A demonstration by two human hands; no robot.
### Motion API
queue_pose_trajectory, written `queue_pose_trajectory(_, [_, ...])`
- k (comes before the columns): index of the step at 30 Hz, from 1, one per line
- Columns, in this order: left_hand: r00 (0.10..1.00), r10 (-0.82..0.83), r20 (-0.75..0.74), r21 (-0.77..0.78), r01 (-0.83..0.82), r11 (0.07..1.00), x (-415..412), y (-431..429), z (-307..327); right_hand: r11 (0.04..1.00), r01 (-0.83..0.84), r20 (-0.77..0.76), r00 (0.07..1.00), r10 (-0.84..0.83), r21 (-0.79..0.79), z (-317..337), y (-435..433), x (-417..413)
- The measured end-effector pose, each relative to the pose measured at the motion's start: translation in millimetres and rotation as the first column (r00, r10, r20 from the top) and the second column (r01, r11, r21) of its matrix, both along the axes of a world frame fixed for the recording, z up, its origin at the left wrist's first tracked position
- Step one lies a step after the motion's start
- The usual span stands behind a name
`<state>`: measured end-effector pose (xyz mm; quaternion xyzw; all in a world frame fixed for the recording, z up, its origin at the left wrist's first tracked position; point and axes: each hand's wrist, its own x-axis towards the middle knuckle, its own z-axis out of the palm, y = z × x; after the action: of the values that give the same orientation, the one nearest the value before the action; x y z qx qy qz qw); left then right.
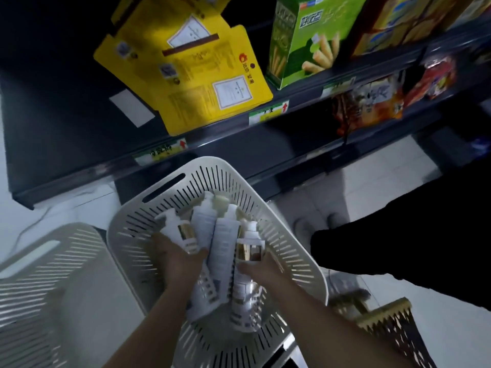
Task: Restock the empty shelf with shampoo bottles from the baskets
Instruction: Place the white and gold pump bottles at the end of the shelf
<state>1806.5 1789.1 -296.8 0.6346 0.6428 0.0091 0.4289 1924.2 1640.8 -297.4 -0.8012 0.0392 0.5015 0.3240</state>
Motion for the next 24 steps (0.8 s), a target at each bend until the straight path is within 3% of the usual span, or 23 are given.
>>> queue_pose_trajectory(4, [0.99,-0.05,0.135,-0.056,0.059,0.997,10,-5,-3,0.99,0.128,-0.062,0.99,-0.125,0.055,-15,0,-4])
queue_pose_trajectory(9, [0.929,0.181,0.322,-0.336,-0.067,0.939,5,-18,20,0.988,0.043,-0.097,0.995,-0.029,0.15,4,0,0])
queue_pose_trajectory(13, [0.817,0.299,0.492,-0.493,-0.021,0.87,-13,-33,74,0.97,-0.005,-0.045,0.999,0.016,0.242,43,1,7])
queue_pose_trajectory(18, [0.709,0.342,0.616,-0.445,-0.044,0.894,-44,-41,137,0.935,-0.101,0.061,0.995,0.085,0.339,97,6,7])
queue_pose_trajectory(24, [0.56,0.42,0.715,-0.354,-0.228,0.907,-97,-60,201,0.834,-0.325,0.225,0.943,0.247,0.446,159,22,-19])
